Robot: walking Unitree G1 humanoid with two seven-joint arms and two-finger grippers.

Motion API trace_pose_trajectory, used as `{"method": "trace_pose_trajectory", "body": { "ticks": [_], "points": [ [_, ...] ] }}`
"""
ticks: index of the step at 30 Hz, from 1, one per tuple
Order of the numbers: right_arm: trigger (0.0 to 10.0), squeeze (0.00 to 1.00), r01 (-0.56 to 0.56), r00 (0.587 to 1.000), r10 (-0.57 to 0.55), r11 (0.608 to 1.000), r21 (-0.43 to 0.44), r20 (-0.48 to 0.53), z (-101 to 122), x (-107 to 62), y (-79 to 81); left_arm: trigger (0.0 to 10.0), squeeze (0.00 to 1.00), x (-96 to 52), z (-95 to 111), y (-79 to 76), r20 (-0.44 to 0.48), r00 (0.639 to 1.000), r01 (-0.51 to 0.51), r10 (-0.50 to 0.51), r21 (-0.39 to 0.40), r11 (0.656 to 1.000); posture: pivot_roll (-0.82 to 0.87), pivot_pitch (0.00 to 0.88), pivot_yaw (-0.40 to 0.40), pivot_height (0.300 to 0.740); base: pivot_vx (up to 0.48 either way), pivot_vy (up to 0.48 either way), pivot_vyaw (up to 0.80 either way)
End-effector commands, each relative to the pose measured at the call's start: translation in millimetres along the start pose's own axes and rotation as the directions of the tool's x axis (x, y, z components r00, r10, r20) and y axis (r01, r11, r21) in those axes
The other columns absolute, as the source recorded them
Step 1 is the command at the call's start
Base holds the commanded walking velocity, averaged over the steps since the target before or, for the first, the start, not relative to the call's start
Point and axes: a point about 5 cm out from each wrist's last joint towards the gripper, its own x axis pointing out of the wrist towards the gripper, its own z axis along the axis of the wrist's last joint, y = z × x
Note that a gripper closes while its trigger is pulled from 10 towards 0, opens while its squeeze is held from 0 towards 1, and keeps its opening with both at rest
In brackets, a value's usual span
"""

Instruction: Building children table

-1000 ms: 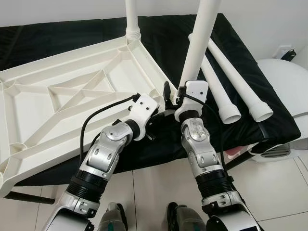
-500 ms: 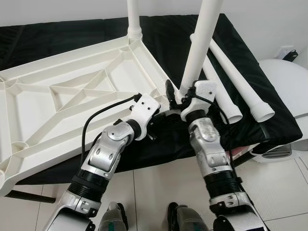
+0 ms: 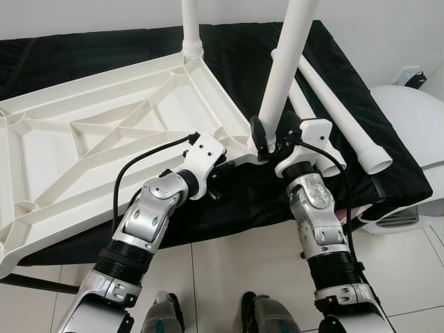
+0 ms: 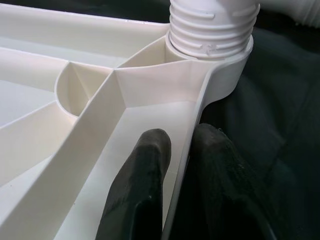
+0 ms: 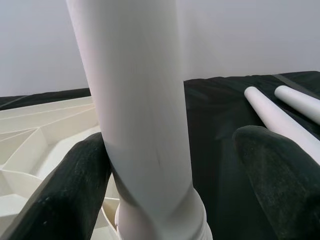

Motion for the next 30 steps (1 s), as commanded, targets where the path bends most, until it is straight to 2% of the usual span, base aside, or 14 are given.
{"method": "trace_pose_trajectory", "body": {
  "ticks": [1, 11, 12, 13, 14, 22, 23, 25, 26, 30],
  "points": [
    [10.0, 0.0, 0.017, 1.0, -0.017, 1.0, 0.013, 0.01, 0.8, -6.5, -7.5, 10.0, 0.0, -9.1, -13.4, 17.3, -0.063, 0.995, -0.079, 0.079, 0.002, 0.997, 0.04, 0.164, -0.017, 0.74, 0.0, 0.0, 0.0],
    [10.0, 0.0, -0.017, 1.0, 0.018, 0.999, 0.027, -0.013, -4.3, -12.6, -8.1, 10.0, 0.0, -11.5, -16.1, 20.4, -0.06, 0.992, -0.115, 0.114, -0.026, 0.993, 0.05, 0.167, -0.014, 0.74, 0.0, 0.0, 0.0],
    [10.0, 0.0, -0.021, 1.0, 0.021, 0.999, 0.028, -0.011, -4.3, -11.5, -6.9, 10.0, 0.29, -11.8, -16.3, 19.6, -0.059, 0.992, -0.111, 0.109, -0.028, 0.993, 0.05, 0.167, -0.014, 0.74, 0.0, 0.0, 0.0],
    [10.0, 0.0, -0.021, 1.0, 0.021, 0.999, 0.028, -0.011, -4.3, -11.5, -6.9, 10.0, 0.29, -11.8, -16.3, 19.6, -0.059, 0.992, -0.111, 0.109, -0.028, 0.993, 0.05, 0.167, -0.014, 0.74, 0.0, 0.0, 0.0],
    [10.0, 0.0, -0.024, 1.0, 0.024, 0.999, 0.027, -0.01, -4.0, -10.7, -6.1, 10.0, 1.0, -12.4, -15.5, 19.5, -0.052, 0.993, -0.107, 0.105, -0.033, 0.994, 0.05, 0.171, -0.016, 0.74, 0.0, 0.0, 0.0],
    [10.0, 0.0, -0.039, 0.999, 0.039, 0.999, 0.031, -0.012, -4.2, -9.2, -4.7, 10.0, 1.0, -19.6, -9.7, 23.5, -0.031, 0.994, -0.104, 0.103, -0.034, 0.994, 0.06, 0.176, -0.019, 0.74, 0.0, 0.0, 0.0],
    [10.0, 0.0, -0.043, 0.999, 0.043, 0.999, 0.03, -0.014, -4.6, -9.4, -4.9, 10.0, 0.75, -23.4, -4.5, 22.8, -0.003, 0.997, -0.083, 0.083, -0.041, 0.996, 0.06, 0.176, -0.019, 0.74, 0.0, 0.0, 0.0],
    [10.0, 0.0, -0.046, 0.999, 0.047, 0.999, 0.029, -0.015, -4.9, -9.6, -5.0, 10.0, 0.75, -26.0, 0.1, 21.2, 0.021, 0.998, -0.061, 0.062, -0.041, 0.997, 0.06, 0.176, -0.019, 0.74, 0.0, 0.0, 0.0],
    [10.0, 0.0, -0.048, 0.999, 0.049, 0.998, 0.028, -0.015, -5.1, -9.2, -4.9, 10.0, 0.0, -27.8, 4.4, 18.5, 0.042, 0.998, -0.034, 0.035, -0.033, 0.999, 0.07, 0.177, -0.019, 0.74, 0.0, 0.0, 0.0],
    [10.0, 0.0, -0.05, 0.999, 0.05, 0.998, 0.029, -0.013, -5.0, -7.4, -4.6, 10.0, 0.0, -31.2, 13.6, 14.6, 0.097, 0.995, 0.004, 0.001, -0.053, 0.999, 0.07, 0.176, -0.018, 0.74, 0.0, 0.0, 0.0]
  ]
}}
